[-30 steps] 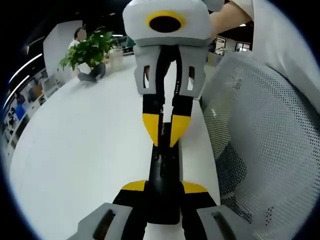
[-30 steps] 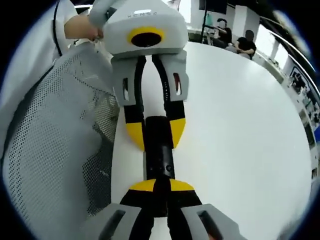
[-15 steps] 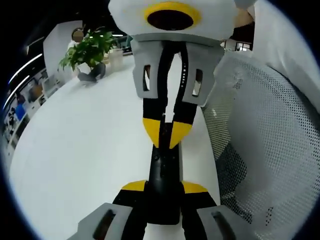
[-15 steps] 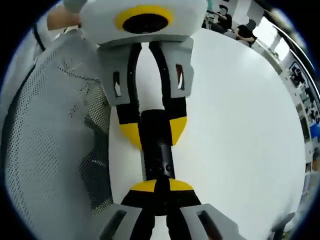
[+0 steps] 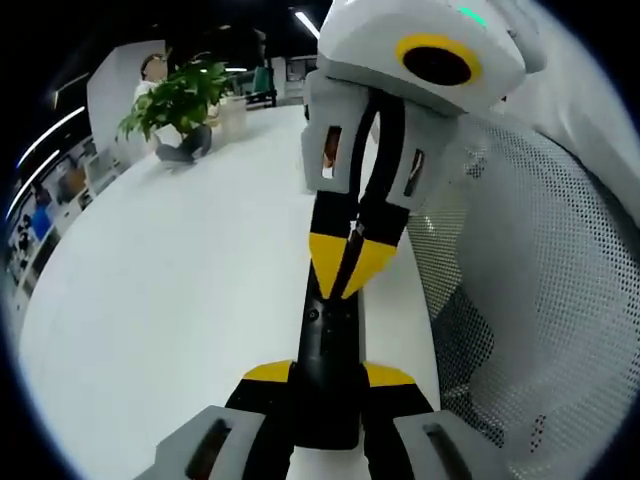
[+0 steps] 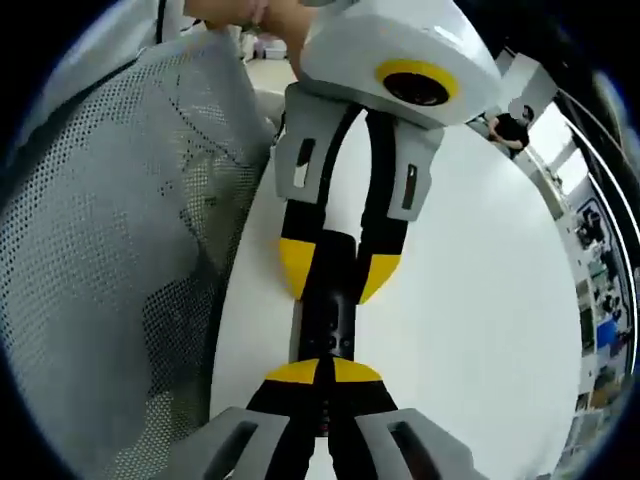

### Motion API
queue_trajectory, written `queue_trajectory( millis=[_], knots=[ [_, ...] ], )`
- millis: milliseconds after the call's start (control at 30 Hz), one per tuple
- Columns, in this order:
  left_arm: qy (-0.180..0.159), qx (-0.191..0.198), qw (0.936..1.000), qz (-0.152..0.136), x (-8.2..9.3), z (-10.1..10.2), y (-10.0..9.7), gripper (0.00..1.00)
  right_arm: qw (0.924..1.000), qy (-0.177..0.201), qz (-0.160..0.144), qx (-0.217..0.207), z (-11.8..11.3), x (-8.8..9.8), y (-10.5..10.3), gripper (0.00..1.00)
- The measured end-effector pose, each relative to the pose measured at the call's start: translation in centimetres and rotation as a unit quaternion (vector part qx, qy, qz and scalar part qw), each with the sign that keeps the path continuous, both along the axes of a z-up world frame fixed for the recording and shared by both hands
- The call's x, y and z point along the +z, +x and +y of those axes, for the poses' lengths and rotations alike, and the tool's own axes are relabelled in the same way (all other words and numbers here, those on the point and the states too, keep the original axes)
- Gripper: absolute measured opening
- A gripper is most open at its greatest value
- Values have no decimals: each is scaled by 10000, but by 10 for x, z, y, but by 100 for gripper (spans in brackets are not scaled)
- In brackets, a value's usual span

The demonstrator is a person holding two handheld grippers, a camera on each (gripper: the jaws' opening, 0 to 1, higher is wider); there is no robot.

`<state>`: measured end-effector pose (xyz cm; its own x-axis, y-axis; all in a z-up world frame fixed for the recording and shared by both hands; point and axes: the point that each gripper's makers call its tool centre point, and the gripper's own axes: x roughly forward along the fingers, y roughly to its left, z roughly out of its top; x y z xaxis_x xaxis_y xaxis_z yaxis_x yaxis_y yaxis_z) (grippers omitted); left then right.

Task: Press the specified remote control buttons in sequence, fully releasing each button before pressing the next.

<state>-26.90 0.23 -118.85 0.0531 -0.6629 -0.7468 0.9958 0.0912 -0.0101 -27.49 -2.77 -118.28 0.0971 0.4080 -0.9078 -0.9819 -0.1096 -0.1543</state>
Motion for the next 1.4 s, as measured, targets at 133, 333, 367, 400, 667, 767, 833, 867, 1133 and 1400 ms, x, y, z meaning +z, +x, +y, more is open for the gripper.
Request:
queue_trajectory(
  millis=[133, 333, 367, 400, 667, 767, 833, 867, 1133, 1400],
  knots=[
    [-13, 13, 10000, 4, 0, 0, 0, 24, 9953, 86, 640, -723, 1, 0, 4, 0],
    [-19, 18, 10000, 1, 0, 0, 0, 24, 9930, -266, 603, -981, 3, -2, 6, 0],
    [-18, 19, 10000, 1, 0, 0, 0, 24, 9934, -256, 576, -961, 2, -2, 5, 0],
    [-24, 23, 10000, 1, 0, 0, 0, 24, 9956, -196, 465, -791, 2, -1, 5, 0],
    [121, 38, 9999, 18, 0, 0, 0, 24, 9974, -146, 392, -579, 2, 1, 8, 0],
    [95, 44, 9999, 19, 0, 1, 0, 24, 9970, -130, 513, -567, 2, 1, 5, 0],
    [76, 49, 10000, 18, 1, 1, 0, 24, 9974, -189, 483, -494, 3, -1, 6, 0],
    [72, 49, 10000, 19, 1, 1, 0, 24, 9973, -244, 488, -489, 4, -2, 6, 0],
    [92, 25, 10000, 13, 0, 1, 0, 24, 9941, -48, 784, -745, 2, -1, 7, 0],
    [92, 25, 9999, 39, 0, 1, 0, 24, 9940, -33, 872, -663, -7, -1, 7, 0]
  ],
)
